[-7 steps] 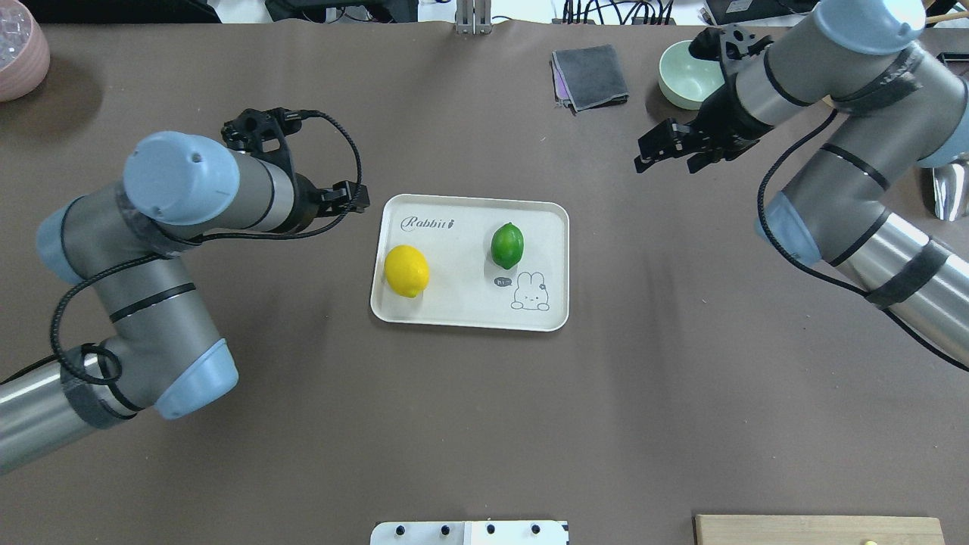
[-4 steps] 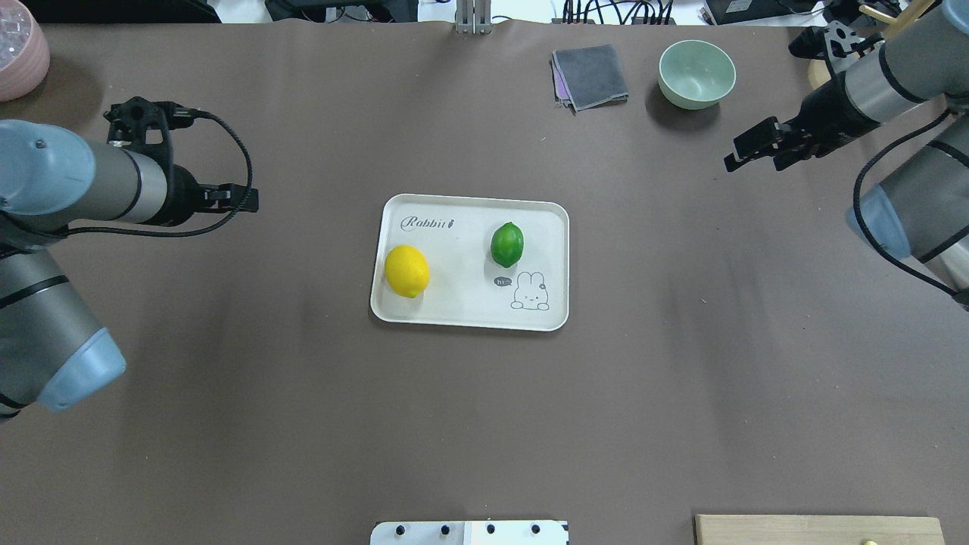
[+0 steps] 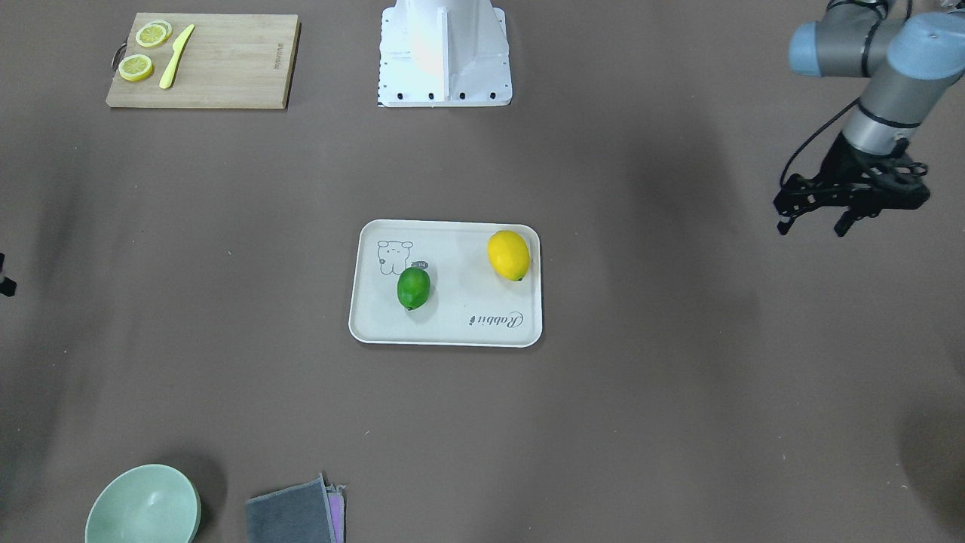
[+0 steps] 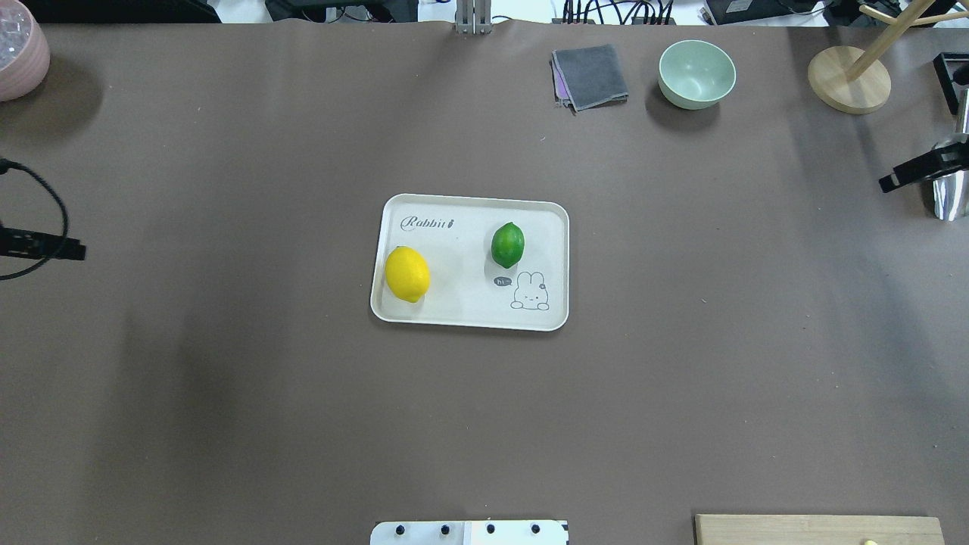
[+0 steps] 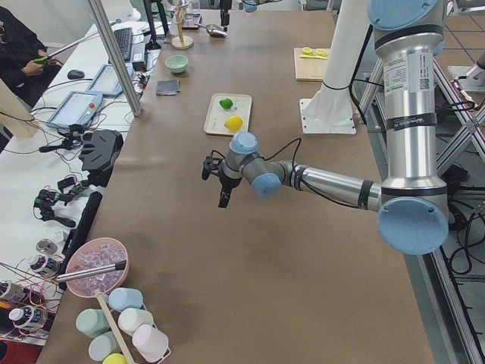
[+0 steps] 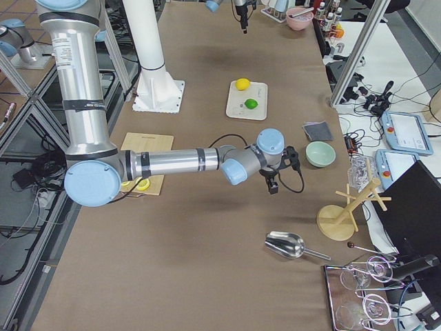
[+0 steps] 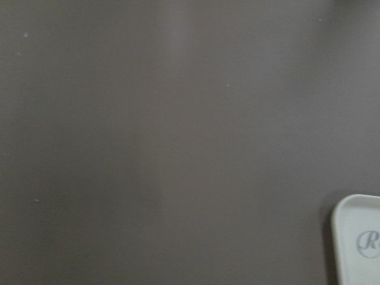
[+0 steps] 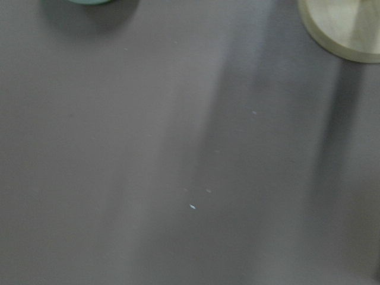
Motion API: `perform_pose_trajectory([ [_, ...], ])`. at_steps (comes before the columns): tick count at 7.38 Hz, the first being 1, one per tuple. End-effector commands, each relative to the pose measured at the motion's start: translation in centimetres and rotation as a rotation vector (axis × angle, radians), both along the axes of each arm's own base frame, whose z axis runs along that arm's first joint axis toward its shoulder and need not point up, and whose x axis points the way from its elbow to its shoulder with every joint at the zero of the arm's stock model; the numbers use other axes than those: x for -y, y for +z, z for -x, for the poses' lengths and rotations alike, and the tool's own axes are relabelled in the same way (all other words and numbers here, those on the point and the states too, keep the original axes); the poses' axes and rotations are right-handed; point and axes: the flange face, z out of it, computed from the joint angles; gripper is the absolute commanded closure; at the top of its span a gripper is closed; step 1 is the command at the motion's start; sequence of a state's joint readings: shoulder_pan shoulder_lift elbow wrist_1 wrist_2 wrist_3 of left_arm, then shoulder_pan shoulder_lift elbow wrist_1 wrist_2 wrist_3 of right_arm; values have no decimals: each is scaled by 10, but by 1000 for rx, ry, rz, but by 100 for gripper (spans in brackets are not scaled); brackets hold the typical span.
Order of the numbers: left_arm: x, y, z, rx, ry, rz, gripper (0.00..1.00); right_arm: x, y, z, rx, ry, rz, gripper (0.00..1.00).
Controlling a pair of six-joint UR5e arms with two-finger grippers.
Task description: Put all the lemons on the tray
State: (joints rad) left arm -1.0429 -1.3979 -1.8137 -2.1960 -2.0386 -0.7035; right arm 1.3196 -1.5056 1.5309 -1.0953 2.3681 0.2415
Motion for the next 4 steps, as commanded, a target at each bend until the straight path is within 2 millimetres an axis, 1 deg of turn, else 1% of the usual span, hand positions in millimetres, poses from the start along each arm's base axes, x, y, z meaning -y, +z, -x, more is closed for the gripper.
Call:
perform_pose_trajectory([
  [1,-19,72,144,78,72,-45,3,-25,54,-76,-180,-36,-3,0],
  [2,-17,78,199,131,89,-40,3,-27,48,-112,-275,-42,17,0],
  [3,-2,66,235,154,84,-29,3,-37,28,-137,-308,-62,68,0],
  [4,8,41,239,129,77,-7,3,-47,4,-151,-306,-78,124,0],
])
